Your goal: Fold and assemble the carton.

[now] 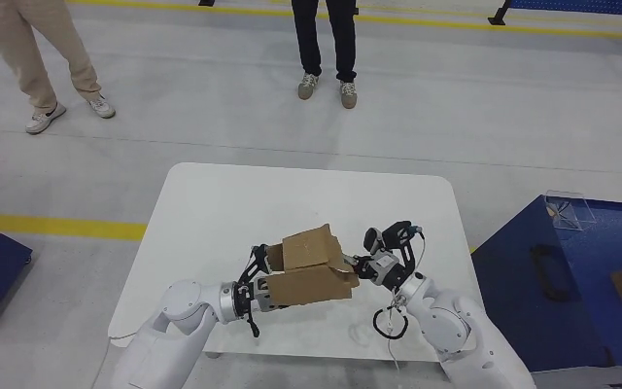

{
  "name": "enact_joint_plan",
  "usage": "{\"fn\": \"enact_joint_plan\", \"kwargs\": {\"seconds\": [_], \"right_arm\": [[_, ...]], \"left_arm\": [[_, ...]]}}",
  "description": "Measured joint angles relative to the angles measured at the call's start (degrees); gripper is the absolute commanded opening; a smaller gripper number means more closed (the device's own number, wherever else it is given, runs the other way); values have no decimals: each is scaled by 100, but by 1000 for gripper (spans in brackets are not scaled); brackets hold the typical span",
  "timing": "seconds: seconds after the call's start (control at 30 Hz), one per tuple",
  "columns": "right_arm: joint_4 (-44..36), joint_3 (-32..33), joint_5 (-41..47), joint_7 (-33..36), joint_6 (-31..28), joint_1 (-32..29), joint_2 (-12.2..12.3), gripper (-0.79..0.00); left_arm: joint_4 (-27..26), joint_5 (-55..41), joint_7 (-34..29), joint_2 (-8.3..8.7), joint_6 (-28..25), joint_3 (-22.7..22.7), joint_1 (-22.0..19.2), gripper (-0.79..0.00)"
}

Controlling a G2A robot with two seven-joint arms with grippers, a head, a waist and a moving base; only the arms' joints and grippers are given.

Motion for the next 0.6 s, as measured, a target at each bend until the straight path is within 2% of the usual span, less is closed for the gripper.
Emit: {"fn": "enact_joint_plan", "kwargs": {"seconds": [0.17,0.47,0.6], "right_arm": [[-21,-11,18,-48,-24,-6,-15,0],[-309,579,396,-82,-188,-265,47,0],[-695,840,720,4,-505,-514,85,0]], "left_arm": [[61,-39,34,2,-11,21,-19,-785],[135,-124,87,22,54,-14,-32,-785],[103,-32,204,31,22,-5,-23,-785]]}}
